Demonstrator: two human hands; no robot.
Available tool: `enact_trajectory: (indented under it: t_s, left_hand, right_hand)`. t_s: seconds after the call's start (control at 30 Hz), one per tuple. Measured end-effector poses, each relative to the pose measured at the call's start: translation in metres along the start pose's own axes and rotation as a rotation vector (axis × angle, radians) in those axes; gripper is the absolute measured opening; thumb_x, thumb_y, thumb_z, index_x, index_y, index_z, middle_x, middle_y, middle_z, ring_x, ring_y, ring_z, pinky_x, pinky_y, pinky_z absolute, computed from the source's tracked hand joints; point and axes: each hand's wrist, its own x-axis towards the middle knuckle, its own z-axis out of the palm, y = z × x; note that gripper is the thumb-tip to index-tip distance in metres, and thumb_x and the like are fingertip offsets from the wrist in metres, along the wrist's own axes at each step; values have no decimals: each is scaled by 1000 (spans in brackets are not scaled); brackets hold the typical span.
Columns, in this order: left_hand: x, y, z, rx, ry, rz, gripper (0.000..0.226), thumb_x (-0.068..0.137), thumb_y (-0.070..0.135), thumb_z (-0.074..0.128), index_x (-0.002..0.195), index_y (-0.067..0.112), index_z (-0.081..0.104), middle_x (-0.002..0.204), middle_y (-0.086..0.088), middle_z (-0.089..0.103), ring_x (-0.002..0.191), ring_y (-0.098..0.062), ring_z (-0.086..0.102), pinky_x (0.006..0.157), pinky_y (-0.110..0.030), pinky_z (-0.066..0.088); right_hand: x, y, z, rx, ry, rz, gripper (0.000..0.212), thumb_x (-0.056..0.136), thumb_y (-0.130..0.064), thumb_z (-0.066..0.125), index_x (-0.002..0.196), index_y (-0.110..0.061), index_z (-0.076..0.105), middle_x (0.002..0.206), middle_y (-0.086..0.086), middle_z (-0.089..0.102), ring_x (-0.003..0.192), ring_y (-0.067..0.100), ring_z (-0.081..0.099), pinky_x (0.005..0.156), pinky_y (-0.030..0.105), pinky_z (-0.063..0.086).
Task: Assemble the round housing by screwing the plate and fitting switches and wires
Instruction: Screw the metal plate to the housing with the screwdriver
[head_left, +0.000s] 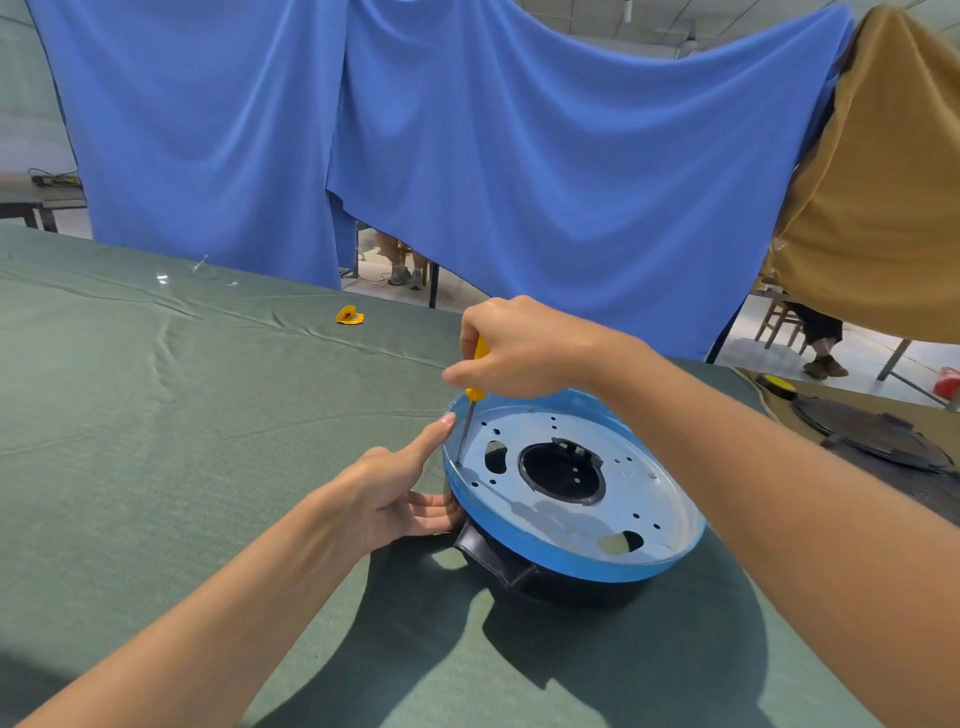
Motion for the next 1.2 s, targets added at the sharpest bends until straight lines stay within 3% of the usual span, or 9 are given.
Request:
enact_trajectory:
  t_s: [0.1,0.17,0.37,0.5,0.67,0.77,0.87,1.0,1.2]
  left_hand:
    - [1,1,0,-4,-11,-2,116,56,48,84,146,9,23,69,-28,68,62,-36,71,53,-40,59]
    - [1,2,0,0,-9,-5,119,53,48,84,147,8,22,69,-29,68,62,-36,71,52,-40,58]
    - [6,0,-3,5,5,-14,96,67,46,83,137,10,28,66,-31,66,59,-37,71,47,-38,56]
    - [8,-1,-4,-22,8,-27,86,64,50,83,123,14,32,75,-31,69,63,-37,72,51,-40,58]
    - [9,-1,-4,-62,-7,-42,91,45,47,87,111,12,35,71,-29,68,64,-38,71,52,-40,58]
    - [12,-1,-4,-79,-10,-52,77,42,45,87,90,9,38,67,-29,67,59,-37,70,49,-40,57]
    - [14,-1,-4,-80,-4,-57,73,44,45,87,87,12,38,65,-29,66,57,-38,70,47,-40,56]
    - [14,-2,-3,-73,-7,-59,72,44,43,87,87,12,38,63,-29,66,55,-38,69,46,-40,56]
    - [12,-1,-4,-61,-18,-67,78,45,44,87,91,9,36,66,-30,67,59,-38,71,47,-40,57]
  right_hand:
    - [1,-5,-8,-53,-15,-29,14,86,-21,60,88,-10,69,78,2,63,66,12,53,43,17,36]
    - [4,-7,-5,-67,10,-8,14,82,-16,59,78,-4,67,64,9,63,59,16,54,44,23,40]
    - [8,-5,5,-22,71,211,32,83,-14,55,57,-13,36,57,4,43,52,22,41,46,26,26]
    - [4,-6,-10,-122,-140,179,44,90,-47,57,62,-13,50,54,-1,52,53,19,50,45,25,32]
    - [0,-16,-25,-197,-241,3,20,91,-29,60,91,-11,69,71,1,66,59,13,56,45,20,37]
    - [3,-25,-23,-274,-214,-64,21,92,-28,60,88,-11,72,62,-6,62,58,7,52,43,17,37]
    - [10,-25,-19,-186,-229,37,29,92,-24,60,67,-10,63,52,-5,61,53,11,55,43,18,37]
    - [13,-16,-14,13,-270,289,37,95,-17,51,60,-5,54,39,1,50,32,14,35,38,16,29]
    - [7,-24,-31,-8,-398,226,34,96,-34,56,78,-6,52,71,7,57,50,18,50,44,20,42]
